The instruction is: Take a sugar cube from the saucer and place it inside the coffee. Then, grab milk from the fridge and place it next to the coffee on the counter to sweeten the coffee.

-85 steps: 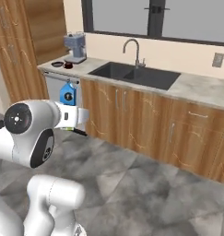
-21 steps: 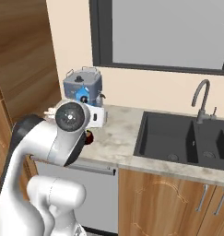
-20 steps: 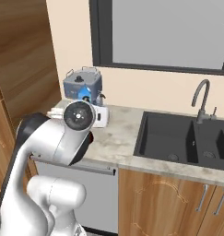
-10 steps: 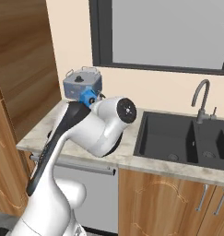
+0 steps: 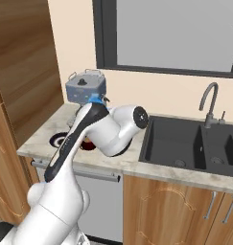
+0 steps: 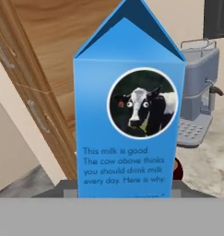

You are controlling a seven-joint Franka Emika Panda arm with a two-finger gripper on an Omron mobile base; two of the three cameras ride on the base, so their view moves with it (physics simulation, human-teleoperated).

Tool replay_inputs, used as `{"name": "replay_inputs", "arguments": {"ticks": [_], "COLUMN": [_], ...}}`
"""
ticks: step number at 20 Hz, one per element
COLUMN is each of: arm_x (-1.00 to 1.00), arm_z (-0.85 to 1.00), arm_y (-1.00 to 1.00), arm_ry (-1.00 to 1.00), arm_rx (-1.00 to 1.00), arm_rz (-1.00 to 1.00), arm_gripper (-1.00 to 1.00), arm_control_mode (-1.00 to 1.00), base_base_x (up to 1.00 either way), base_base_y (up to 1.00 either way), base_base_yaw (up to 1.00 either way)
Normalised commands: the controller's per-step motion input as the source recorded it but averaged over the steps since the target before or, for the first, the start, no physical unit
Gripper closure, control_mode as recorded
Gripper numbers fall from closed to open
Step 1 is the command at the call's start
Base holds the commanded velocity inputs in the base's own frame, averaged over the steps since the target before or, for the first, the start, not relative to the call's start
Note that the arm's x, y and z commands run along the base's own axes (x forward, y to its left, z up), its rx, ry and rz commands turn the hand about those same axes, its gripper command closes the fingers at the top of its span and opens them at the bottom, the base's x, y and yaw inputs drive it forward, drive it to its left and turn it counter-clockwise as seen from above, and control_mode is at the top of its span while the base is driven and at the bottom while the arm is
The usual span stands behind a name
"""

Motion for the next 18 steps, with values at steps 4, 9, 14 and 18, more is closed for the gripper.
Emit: {"name": "replay_inputs", "arguments": {"ticks": [4, 9, 14, 18], "arm_x": [0.64, 0.75, 0.68, 0.52], "arm_z": [-0.52, -0.42, -0.42, -0.37], "arm_y": [0.28, 0.13, 0.03, 0.03], "arm_ry": [0.00, 0.00, 0.00, 0.00], "arm_rx": [0.00, 0.00, 0.00, 0.00], "arm_rz": [0.04, 0.03, 0.03, 0.05], "arm_gripper": [1.00, 1.00, 1.00, 1.00], "arm_control_mode": [-1.00, -1.00, -1.00, -1.00], "base_base_x": [0.00, 0.00, 0.00, 0.00], "base_base_y": [0.00, 0.00, 0.00, 0.00], "base_base_yaw": [0.00, 0.00, 0.00, 0.00]}}
